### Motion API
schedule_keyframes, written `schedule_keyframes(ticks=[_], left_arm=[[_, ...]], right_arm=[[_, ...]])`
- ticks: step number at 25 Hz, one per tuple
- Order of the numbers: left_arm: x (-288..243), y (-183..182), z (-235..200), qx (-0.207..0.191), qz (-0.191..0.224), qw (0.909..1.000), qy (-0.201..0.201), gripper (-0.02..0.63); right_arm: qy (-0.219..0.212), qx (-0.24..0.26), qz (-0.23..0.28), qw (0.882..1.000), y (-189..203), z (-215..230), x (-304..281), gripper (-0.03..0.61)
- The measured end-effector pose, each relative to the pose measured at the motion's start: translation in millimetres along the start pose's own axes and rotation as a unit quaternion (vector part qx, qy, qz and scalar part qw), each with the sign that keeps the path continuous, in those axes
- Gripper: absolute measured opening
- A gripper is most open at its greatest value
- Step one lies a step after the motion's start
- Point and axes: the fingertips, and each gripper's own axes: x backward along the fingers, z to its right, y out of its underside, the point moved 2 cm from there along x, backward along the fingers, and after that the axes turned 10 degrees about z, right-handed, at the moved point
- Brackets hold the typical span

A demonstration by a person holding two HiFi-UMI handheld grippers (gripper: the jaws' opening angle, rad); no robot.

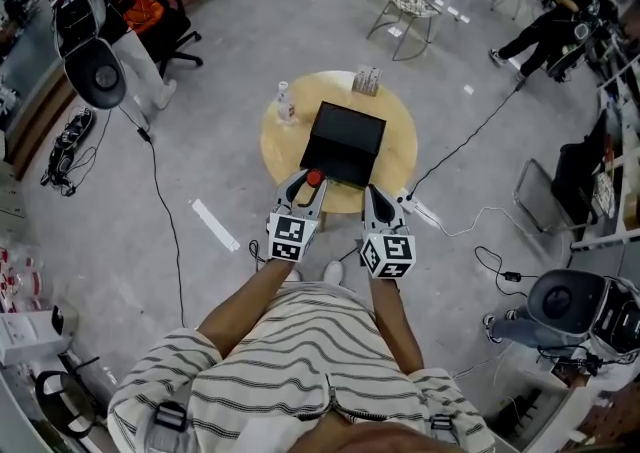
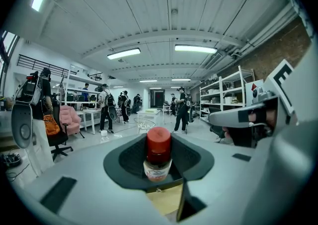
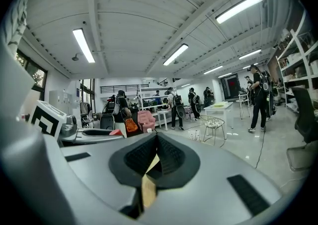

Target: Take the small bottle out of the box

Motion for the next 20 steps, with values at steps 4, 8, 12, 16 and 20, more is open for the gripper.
schedule_keyframes(ticks=[4,8,12,16,20], left_arm=[[3.3,-3.2,-0.7,-0.002,0.005,1.0,0.0,0.147],[6.2,-4.8,0.7,-0.002,0.007,1.0,0.003,0.147],[7.0,-10.6,0.3,-0.005,0.011,0.9999,0.008,0.147],[6.2,-14.0,-2.6,-0.003,0.016,0.9998,0.007,0.147],[4.0,-12.5,0.0,-0.004,0.015,0.9998,0.008,0.147]], right_arm=[[0.001,-0.001,0.005,1.0,-2.3,0.1,-1.3,0.011],[0.003,-0.003,0.007,1.0,-3.3,-1.7,-1.0,0.011],[0.003,-0.001,0.01,1.0,-8.6,-5.2,-2.0,0.011],[0.003,0.002,0.012,1.0,-9.5,-6.5,-5.8,0.011],[0.004,0.001,0.011,1.0,-7.7,-2.0,-5.7,0.011]])
